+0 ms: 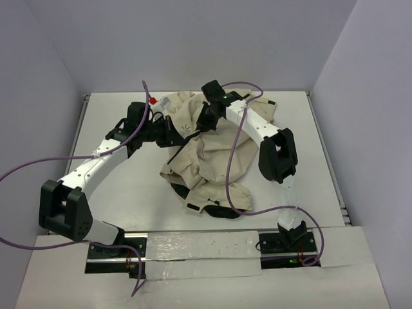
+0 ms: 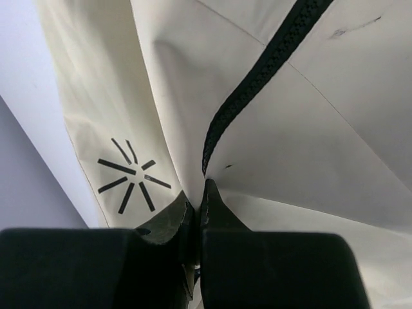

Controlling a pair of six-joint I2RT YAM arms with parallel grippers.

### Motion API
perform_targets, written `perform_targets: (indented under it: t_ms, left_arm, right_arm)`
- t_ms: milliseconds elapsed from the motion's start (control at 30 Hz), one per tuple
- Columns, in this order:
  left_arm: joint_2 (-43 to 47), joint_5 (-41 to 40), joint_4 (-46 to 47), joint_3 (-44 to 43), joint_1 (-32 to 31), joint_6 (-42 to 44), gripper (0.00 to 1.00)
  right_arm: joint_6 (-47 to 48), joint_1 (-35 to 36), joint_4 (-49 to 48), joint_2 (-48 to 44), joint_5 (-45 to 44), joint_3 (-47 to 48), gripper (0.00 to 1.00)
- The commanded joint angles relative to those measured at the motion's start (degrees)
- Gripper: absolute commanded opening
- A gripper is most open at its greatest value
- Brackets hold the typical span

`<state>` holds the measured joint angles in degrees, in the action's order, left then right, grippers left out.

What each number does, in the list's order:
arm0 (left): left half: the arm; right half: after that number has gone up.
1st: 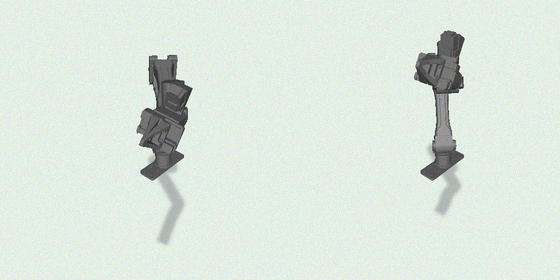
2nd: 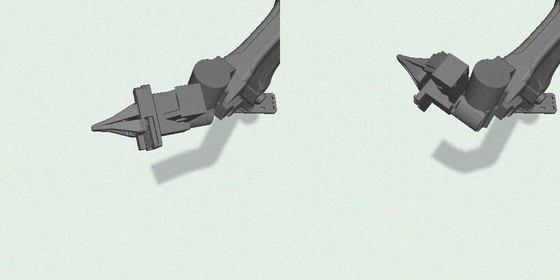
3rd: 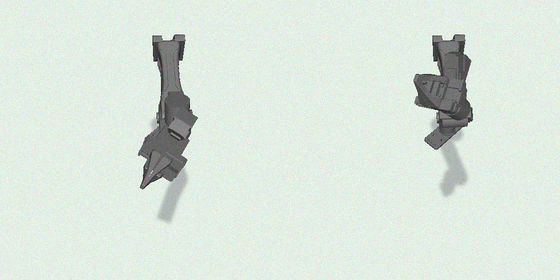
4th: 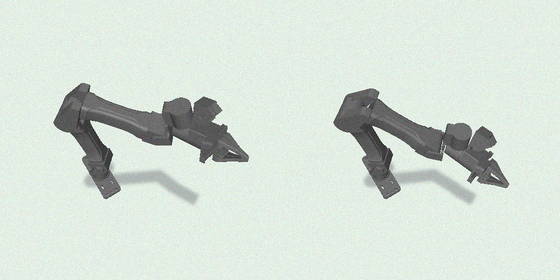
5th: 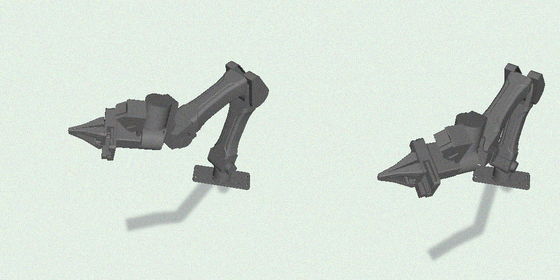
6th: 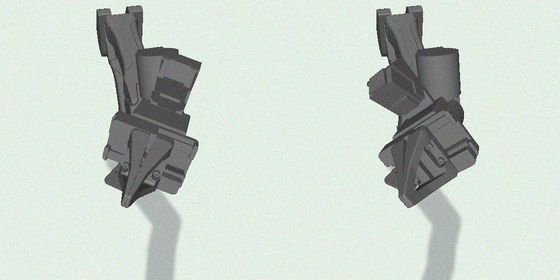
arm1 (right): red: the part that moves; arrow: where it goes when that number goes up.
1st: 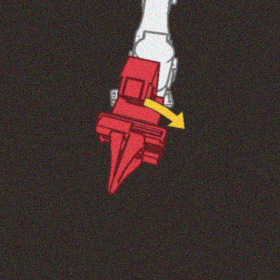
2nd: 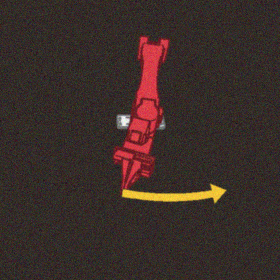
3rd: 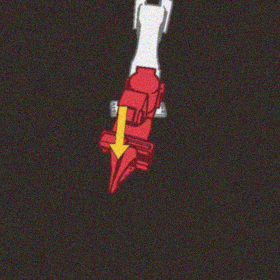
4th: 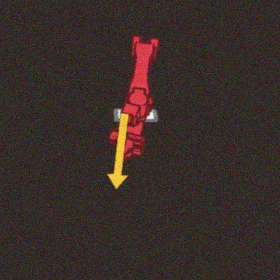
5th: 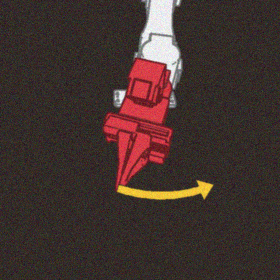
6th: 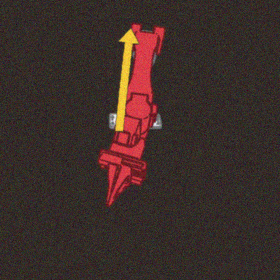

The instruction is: Zip up the jacket

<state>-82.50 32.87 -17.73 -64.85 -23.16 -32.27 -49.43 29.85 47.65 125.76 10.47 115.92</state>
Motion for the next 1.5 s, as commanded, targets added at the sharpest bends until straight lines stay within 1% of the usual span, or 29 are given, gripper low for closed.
perform_targets:
  t_ms: [0, 233, 367, 500, 667, 800, 1000, 1067, 1133, 1167, 1233, 1267, 1300, 1333, 1367, 1400, 1433, 1467]
  left_arm:
    - [3.18, 0.53, 1.24, 0.07, -0.45, 0.85, 0.0]
    - [2.53, 1.77, 0.84, 0.31, -0.47, 0.6, 0.0]
    - [2.99, 2.81, -2.21, 0.07, -0.4, 1.54, 0.0]
    - [4.36, 3.5, -4.45, 1.3, -0.4, 1.56, 0.0]
    - [6.98, 4.04, -6.11, 4.01, -0.4, 0.57, 0.0]
    - [10.31, 2.89, -9.33, 6.6, -0.36, 0.51, 0.0]
    - [13.24, 2.55, -10.31, 8.6, -0.4, -1.12, 0.0]
    - [13.82, 1.11, -11.79, 7.83, -0.4, -1.17, 0.0]
    - [14.95, -2.76, -14.06, 6.23, -0.19, -0.47, 0.0]
    - [15.19, -4.35, -15.54, 5.02, 0.02, -0.32, 0.0]
    - [15.61, -10.89, -17.23, 2.87, 1.71, -2.06, 0.0]
    - [15.73, -14.73, -17.74, 1.44, 2.6, -2.82, 0.04]
    - [16.22, -15.53, -17.19, 1.19, 3.48, -3.67, 0.16]
    - [16.32, -16.27, -16.57, 0.86, 4.3, -3.68, 0.2]
    - [17.11, -17.9, -15.98, 0.07, 4.75, -3.73, 0.45]
    - [17.75, -18.97, -15.47, -0.72, 5.11, -3.64, 0.67]
    - [17.96, -19.66, -15.3, -1.76, 5.34, -3.1, 0.8]
    - [17.9, -21.58, -15.49, -3.24, 5.66, -2.2, 0.88]
  right_arm:
    - [0.99, -1.49, -3.93, -5.02, -4.59, 3.28, 0.0]
    - [5.98, -4.31, -0.87, -6.41, -10.93, 9.39, 0.0]
    - [8.32, -6.46, 0.83, -6.12, -15.61, 13.92, 0.0]
    - [9.82, -8.94, 0.99, -6.04, -17.66, 17.34, 0.0]
    - [10.92, -11.56, 0.49, -6.13, -17.8, 20.0, 0.0]
    - [11.29, -13.74, -0.69, -7.14, -17.73, 20.52, 0.0]
    - [10.9, -13.85, -2.12, -7.72, -15.04, 20.4, 0.0]
    - [11.36, -13.54, -2.84, -8.27, -14.71, 19.73, 0.0]
    - [12.89, -13.29, -4.65, -9.38, -12.1, 18.13, 0.0]
    - [13.81, -13.13, -5.06, -9.81, -10.67, 17.67, 0.02]
    - [15.63, -12.7, -6.03, -11.57, -8.91, 15.2, 0.48]
    - [16.94, -12.19, -5.83, -12.58, -9.73, 13.97, 0.69]
    - [19.05, -11.48, -5.5, -14.12, -11.76, 12.07, 0.99]
    - [20.17, -11.41, -5.07, -14.42, -12.19, 11.66, 0.99]
    - [21.06, -10.87, -4.67, -16.84, -15.64, 8.36, 1.0]
    - [21.71, -10.52, -4.44, -19.06, -18.48, 5.4, 1.0]
    - [22.13, -10.53, -4.56, -21.23, -20.36, 2.74, 1.0]
    - [22.96, -10.6, -4.75, -23.92, -22.55, -0.53, 1.0]
